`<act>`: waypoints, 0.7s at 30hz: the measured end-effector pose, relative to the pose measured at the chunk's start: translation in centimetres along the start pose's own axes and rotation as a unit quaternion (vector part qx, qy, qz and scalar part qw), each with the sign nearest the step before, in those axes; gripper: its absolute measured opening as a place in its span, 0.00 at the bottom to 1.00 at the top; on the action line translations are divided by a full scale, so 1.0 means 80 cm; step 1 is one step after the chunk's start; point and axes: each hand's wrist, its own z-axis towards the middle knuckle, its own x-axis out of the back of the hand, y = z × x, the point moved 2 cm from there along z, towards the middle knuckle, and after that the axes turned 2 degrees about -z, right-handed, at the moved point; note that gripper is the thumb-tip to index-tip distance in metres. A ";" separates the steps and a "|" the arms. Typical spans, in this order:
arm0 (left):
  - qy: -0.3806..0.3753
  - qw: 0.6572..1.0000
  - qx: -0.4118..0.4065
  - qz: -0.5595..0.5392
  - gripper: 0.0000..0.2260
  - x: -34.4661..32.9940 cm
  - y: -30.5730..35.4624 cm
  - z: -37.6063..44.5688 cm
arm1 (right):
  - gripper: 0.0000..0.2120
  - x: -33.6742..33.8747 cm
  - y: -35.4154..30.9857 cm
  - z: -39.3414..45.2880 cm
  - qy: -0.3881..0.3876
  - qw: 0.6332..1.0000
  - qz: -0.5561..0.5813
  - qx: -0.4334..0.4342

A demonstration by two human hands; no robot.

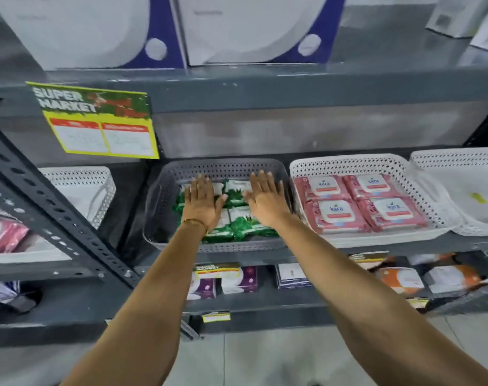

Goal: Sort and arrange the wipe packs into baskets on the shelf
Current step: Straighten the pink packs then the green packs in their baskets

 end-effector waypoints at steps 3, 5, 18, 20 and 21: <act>-0.018 0.999 -0.028 -0.006 0.31 -0.008 -0.012 0.006 | 0.31 -0.022 -0.010 0.006 -0.035 0.998 0.000 -0.052; -0.028 0.998 -0.048 -0.001 0.31 -0.015 -0.016 0.009 | 0.31 -0.035 -0.017 0.010 -0.055 0.996 -0.002 -0.072; -0.062 0.995 -0.071 0.011 0.30 -0.024 -0.057 0.021 | 0.31 -0.055 -0.042 0.019 -0.077 0.987 -0.012 -0.144; -0.065 0.995 -0.069 0.006 0.30 -0.025 -0.058 0.022 | 0.31 -0.055 -0.045 0.021 -0.080 0.987 -0.013 -0.139; -0.066 0.996 -0.068 0.003 0.30 -0.026 -0.058 0.023 | 0.31 -0.055 -0.045 0.021 -0.081 0.987 -0.010 -0.135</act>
